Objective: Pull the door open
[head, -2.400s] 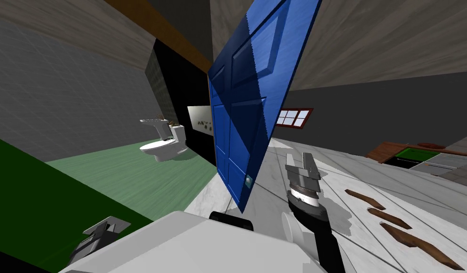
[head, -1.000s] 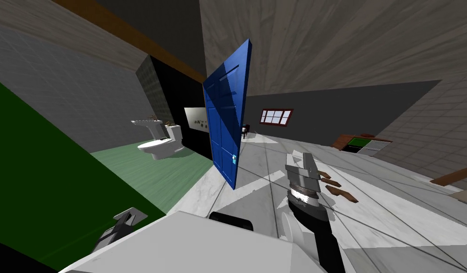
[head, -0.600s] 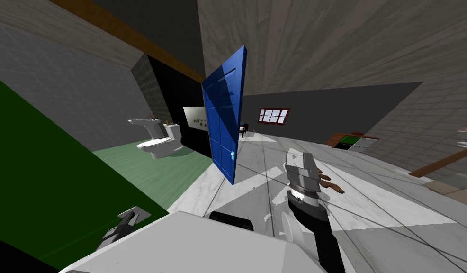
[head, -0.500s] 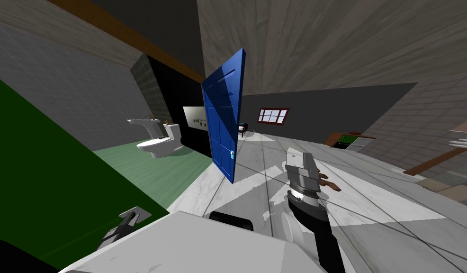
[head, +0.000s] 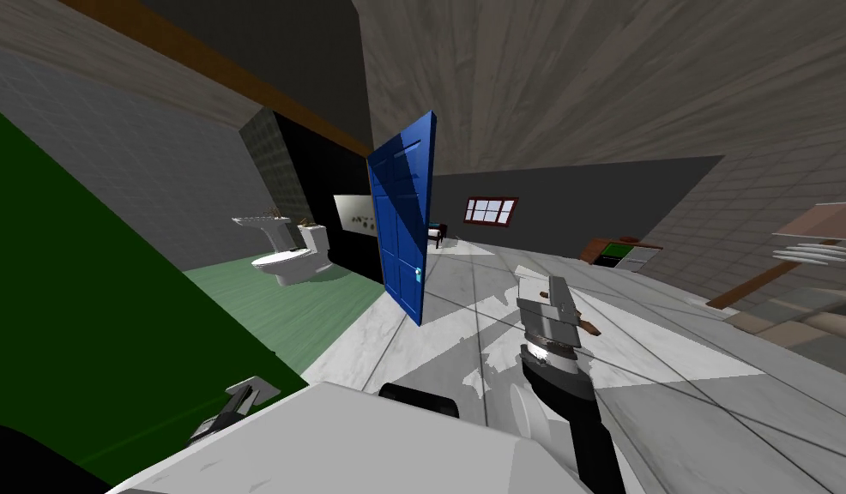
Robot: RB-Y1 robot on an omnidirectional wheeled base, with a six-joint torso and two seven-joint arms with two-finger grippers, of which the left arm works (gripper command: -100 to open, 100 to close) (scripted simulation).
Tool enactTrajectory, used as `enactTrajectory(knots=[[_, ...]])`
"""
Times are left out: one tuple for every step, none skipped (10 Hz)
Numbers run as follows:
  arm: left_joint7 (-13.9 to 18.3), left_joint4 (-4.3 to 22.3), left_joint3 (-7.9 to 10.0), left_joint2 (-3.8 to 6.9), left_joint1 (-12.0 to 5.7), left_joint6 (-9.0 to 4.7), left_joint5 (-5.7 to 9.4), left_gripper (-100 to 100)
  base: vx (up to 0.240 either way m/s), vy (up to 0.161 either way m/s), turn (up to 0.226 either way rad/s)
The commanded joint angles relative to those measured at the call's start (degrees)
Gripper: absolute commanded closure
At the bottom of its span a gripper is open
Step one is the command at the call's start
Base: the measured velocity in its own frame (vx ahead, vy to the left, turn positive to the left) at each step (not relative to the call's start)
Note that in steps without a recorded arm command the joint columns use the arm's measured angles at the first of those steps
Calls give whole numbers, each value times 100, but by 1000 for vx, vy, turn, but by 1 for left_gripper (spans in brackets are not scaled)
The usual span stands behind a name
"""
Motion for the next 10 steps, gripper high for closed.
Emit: enactTrajectory(knots=[[5, 79, 8, 20, 27, -175, -91, 100, -186, -17, -41], [28, 65, 7, 4, 67, -278, -179, 100, -188, -29, -40], [52, 50, 5, -14, 111, -388, -273, 100, -184, -30, -23], [76, 35, 3, -32, 155, -500, -368, 100, -166, -2, -24], [99, 20, 1, -49, 196, -606, -458, 100, -185, -15, -28], [120, 7, 0, -64, 233, -699, -537, 100, -215, -46, -29], [136, -2, -2, -76, 262, -772, -599, 100, -199, -58, -9], [102, 77, -29, -62, 193, -761, -571, 100, -82, -35, 0], [115, 64, -50, -102, 246, -895, -706, 100, -115, -12, -17], [118, 58, -53, -107, 260, -934, -743, 100, -177, 12, -33]])
